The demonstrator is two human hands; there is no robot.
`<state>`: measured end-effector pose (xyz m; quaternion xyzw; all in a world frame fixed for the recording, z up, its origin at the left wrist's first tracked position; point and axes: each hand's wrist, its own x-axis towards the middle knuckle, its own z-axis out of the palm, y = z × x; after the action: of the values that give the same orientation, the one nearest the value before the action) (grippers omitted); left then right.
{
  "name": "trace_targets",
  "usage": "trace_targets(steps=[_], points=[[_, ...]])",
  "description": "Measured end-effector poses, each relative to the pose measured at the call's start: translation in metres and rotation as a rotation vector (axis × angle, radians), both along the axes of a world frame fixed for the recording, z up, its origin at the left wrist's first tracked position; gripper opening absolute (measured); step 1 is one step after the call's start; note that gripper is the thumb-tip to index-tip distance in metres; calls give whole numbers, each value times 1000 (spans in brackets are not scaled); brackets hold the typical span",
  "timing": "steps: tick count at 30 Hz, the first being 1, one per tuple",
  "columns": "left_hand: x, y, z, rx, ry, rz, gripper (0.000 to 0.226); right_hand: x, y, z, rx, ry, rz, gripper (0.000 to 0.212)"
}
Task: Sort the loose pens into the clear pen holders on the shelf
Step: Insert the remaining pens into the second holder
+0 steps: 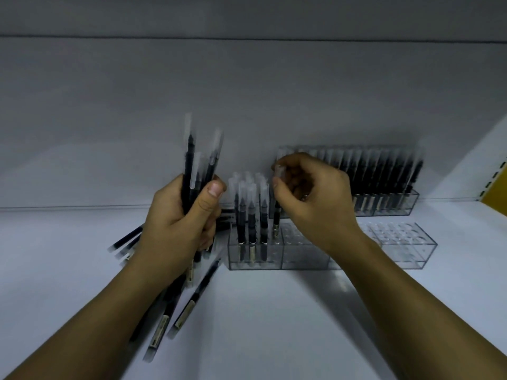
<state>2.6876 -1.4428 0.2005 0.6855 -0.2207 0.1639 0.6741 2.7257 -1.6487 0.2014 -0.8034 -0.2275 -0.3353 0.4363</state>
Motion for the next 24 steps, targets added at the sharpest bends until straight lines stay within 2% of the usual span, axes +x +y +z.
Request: trace_targets(steps=[6,9,12,15,19,21,24], points=[[-1,-2,-3,-15,71,-41,48,-2,1,2,-12,36,-3,11],[-2,-4,-2,20,83,-17,19,1,2,-1,-91,54,-23,8],[-3,-5,0,49,71,-4,21,4,2,-6,-123,66,-36,11],[-5,-5,1,79,61,42,22,1,3,-5,-15,18,-48,19],[-6,-6,1,100,48,39,29,-12,8,8,302,17,183,19],[-6,-5,1,108,61,23,33,-16,10,12,345,57,313,19],[-6,-5,0,147,78,-20,27,-16,10,11,336,121,437,18]])
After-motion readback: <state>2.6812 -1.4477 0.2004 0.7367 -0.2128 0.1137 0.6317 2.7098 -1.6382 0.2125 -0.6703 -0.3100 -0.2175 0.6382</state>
